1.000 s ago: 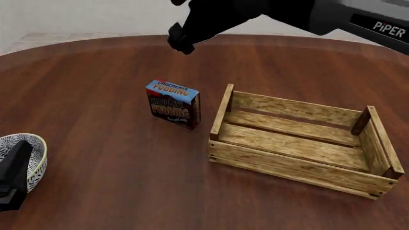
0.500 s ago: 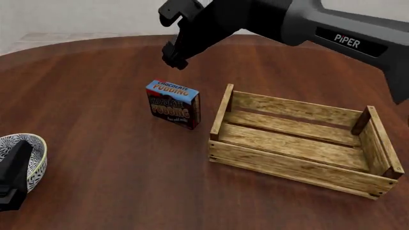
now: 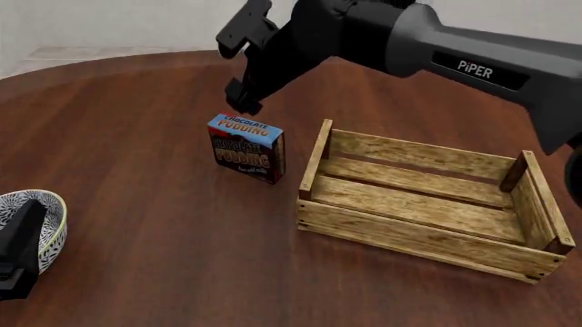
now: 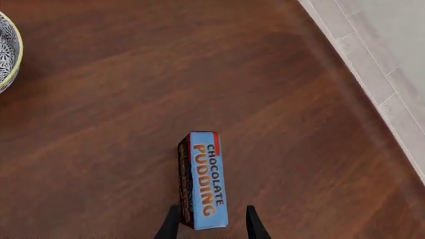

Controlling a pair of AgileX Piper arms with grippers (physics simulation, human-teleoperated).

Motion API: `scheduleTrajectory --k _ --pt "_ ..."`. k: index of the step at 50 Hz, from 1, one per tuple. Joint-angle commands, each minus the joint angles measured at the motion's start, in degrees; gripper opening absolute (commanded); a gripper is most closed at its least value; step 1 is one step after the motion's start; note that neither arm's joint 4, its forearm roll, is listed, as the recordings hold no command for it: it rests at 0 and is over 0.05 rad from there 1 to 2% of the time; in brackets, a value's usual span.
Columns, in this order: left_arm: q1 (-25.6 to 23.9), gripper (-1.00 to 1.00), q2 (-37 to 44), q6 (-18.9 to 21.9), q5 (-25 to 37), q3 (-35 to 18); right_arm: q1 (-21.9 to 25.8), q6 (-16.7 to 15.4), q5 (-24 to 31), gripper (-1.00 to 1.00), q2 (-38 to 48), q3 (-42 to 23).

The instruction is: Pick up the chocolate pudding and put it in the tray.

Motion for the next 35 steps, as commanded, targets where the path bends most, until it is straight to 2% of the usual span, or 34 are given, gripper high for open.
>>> scheduleTrajectory --k 1,23,35 --pt "0.0 1.00 0.0 0.0 0.0 0.0 0.1 -0.7 0.0 1.00 0.5 0.6" --pt "0.0 1.00 0.0 0.0 0.0 0.0 -0.9 -1.2 2.3 1.00 3.2 -3.5" --pt "0.0 1.00 0.0 0.0 0.0 0.0 -1.7 -1.3 1.8 1.00 4.7 -3.3"
